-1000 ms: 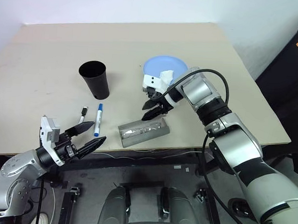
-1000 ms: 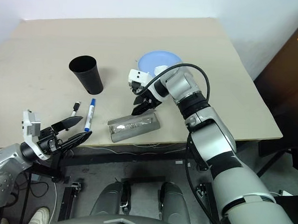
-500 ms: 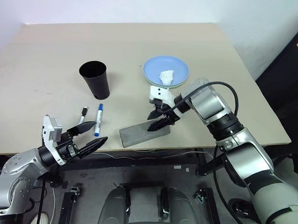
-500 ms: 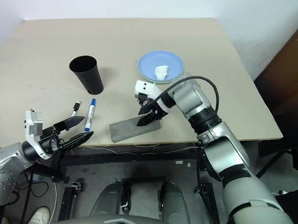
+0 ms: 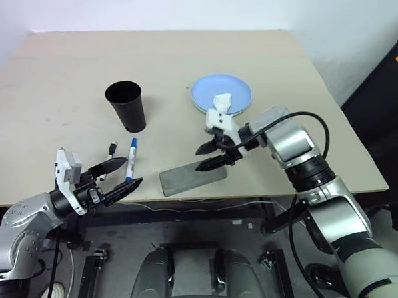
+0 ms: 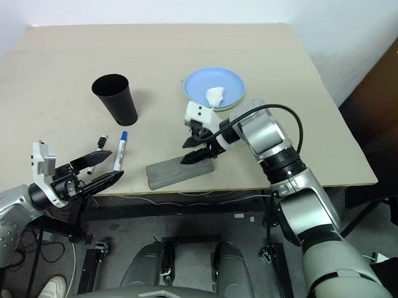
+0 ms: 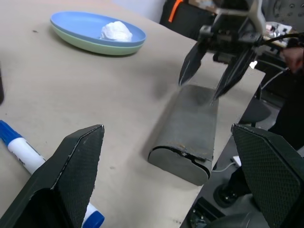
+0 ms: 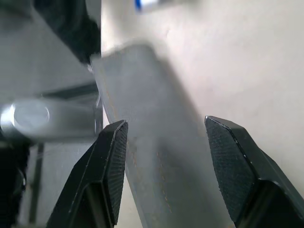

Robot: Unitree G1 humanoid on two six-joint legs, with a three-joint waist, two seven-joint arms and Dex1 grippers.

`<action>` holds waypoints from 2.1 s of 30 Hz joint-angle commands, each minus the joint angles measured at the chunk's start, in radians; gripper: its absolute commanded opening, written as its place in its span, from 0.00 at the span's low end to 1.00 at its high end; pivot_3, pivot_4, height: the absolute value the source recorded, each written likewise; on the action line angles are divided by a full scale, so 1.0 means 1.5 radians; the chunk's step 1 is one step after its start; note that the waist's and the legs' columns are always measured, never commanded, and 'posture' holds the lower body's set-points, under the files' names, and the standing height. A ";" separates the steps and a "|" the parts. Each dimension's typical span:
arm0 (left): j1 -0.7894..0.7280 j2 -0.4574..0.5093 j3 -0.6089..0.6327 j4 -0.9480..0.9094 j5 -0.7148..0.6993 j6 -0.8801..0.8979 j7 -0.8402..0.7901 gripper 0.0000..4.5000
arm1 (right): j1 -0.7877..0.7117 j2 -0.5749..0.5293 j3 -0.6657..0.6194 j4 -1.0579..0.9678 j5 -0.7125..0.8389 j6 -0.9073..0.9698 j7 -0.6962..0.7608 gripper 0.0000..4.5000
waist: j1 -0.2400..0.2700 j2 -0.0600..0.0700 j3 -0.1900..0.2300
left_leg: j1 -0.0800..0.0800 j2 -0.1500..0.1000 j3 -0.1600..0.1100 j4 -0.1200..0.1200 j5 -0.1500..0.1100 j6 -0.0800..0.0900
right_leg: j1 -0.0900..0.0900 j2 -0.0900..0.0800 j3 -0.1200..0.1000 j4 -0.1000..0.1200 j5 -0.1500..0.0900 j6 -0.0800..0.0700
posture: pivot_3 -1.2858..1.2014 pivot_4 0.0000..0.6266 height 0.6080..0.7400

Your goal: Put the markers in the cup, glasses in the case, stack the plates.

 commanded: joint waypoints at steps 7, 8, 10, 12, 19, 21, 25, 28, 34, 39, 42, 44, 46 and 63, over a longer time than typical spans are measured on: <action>0.015 0.032 0.111 -0.025 -0.067 0.053 0.064 1.00 | -0.002 -0.031 -0.112 -0.073 0.115 0.027 -0.034 0.80 | 0.000 0.000 0.000 | 0.000 0.000 0.000 0.000 0.000 0.000 | 0.000 0.000 0.000 0.000 0.000 0.000 | 0.52 0.24 0.96; 0.015 0.035 0.122 -0.026 -0.068 0.061 0.080 1.00 | 0.001 -0.036 -0.120 -0.077 0.125 0.028 -0.037 0.87 | 0.000 0.000 0.000 | 0.000 0.000 0.000 0.000 0.000 0.000 | 0.000 0.000 0.000 0.000 0.000 0.000 | 0.52 0.24 0.96; 0.021 0.041 0.144 -0.028 -0.082 0.080 0.104 1.00 | 0.003 -0.043 -0.135 -0.083 0.142 0.037 -0.048 1.00 | 0.000 0.000 0.000 | 0.000 0.000 0.000 0.000 0.000 0.000 | 0.000 0.000 0.000 -0.001 0.000 0.000 | 0.52 0.24 0.96; 0.024 0.037 0.168 -0.039 -0.104 0.095 0.128 1.00 | 0.003 -0.049 -0.154 -0.086 0.161 0.057 -0.064 1.00 | 0.000 0.000 0.000 | 0.000 0.000 0.000 0.000 0.000 0.000 | 0.000 0.000 0.000 -0.001 0.000 0.000 | 0.52 0.24 0.96; 0.021 0.044 0.188 -0.025 -0.058 0.106 0.232 1.00 | 0.029 -0.073 -0.202 -0.093 0.201 0.074 -0.121 1.00 | 0.001 0.000 0.000 | 0.000 0.000 0.000 -0.002 0.000 0.000 | 0.001 0.000 0.000 -0.005 0.000 0.000 | 0.52 0.24 0.96; 0.022 0.051 0.175 -0.016 -0.024 0.097 0.246 1.00 | 0.034 -0.085 -0.209 -0.097 0.210 0.075 -0.125 1.00 | 0.001 0.000 0.000 | 0.000 0.000 0.000 -0.002 0.000 0.000 | 0.001 0.000 0.000 -0.005 0.000 0.000 | 0.52 0.24 0.96; 0.028 0.062 0.145 -0.007 0.029 0.104 0.261 1.00 | 0.028 -0.102 -0.216 -0.093 0.228 0.085 -0.136 1.00 | 0.001 0.000 0.000 | 0.000 0.000 0.001 -0.002 0.000 0.000 | 0.001 0.000 0.000 -0.006 0.000 0.000 | 0.52 0.24 0.96; 0.012 0.065 0.117 0.012 0.070 0.103 0.280 1.00 | 0.028 -0.123 -0.203 -0.095 0.228 0.094 -0.133 1.00 | 0.001 0.000 0.000 | 0.000 0.000 0.000 -0.003 0.000 0.000 | 0.001 0.000 0.000 -0.006 0.000 0.000 | 0.52 0.24 0.96; -0.044 0.059 0.052 0.070 0.147 0.113 0.327 1.00 | 0.046 -0.144 -0.194 -0.120 0.222 0.067 -0.147 1.00 | 0.002 0.000 0.000 | -0.001 0.000 0.000 -0.003 0.000 0.000 | 0.001 0.000 0.000 -0.006 0.000 0.000 | 0.52 0.24 0.96; -0.099 0.053 0.005 0.117 0.190 0.100 0.330 1.00 | 0.107 -0.160 -0.210 -0.185 0.221 -0.054 -0.135 1.00 | 0.003 0.000 0.000 | -0.001 0.000 0.001 -0.003 0.000 0.000 | 0.001 0.000 0.000 -0.006 0.000 0.000 | 0.52 0.24 0.96; -0.130 0.045 -0.008 0.137 0.196 0.115 0.335 1.00 | 0.144 -0.162 -0.219 -0.218 0.210 -0.168 -0.129 1.00 | 0.003 0.000 0.000 | -0.001 0.000 0.001 -0.003 0.000 0.000 | 0.001 0.000 0.000 -0.006 0.000 0.001 | 0.52 0.24 0.96; -0.142 0.042 -0.019 0.144 0.204 0.112 0.330 1.00 | 0.156 -0.172 -0.202 -0.220 0.190 -0.197 -0.129 1.00 | 0.003 0.000 0.000 | 0.000 0.000 0.001 -0.002 0.000 0.000 | 0.002 0.000 0.000 -0.006 0.000 0.001 | 0.52 0.24 0.96; -0.157 0.033 -0.037 0.144 0.209 0.125 0.335 1.00 | 0.156 -0.174 -0.186 -0.210 0.174 -0.204 -0.137 1.00 | 0.002 0.000 0.000 | 0.000 0.000 0.001 -0.002 0.000 0.000 | 0.002 0.000 0.000 -0.006 0.000 0.001 | 0.52 0.24 0.96; -0.213 0.029 -0.040 0.037 0.178 0.385 0.398 1.00 | 0.116 -0.175 -0.154 -0.156 0.151 -0.123 -0.169 1.00 | 0.003 0.000 0.000 | 0.001 0.000 0.000 -0.001 0.001 0.001 | 0.003 0.000 0.000 -0.004 0.001 0.001 | 0.52 0.24 0.96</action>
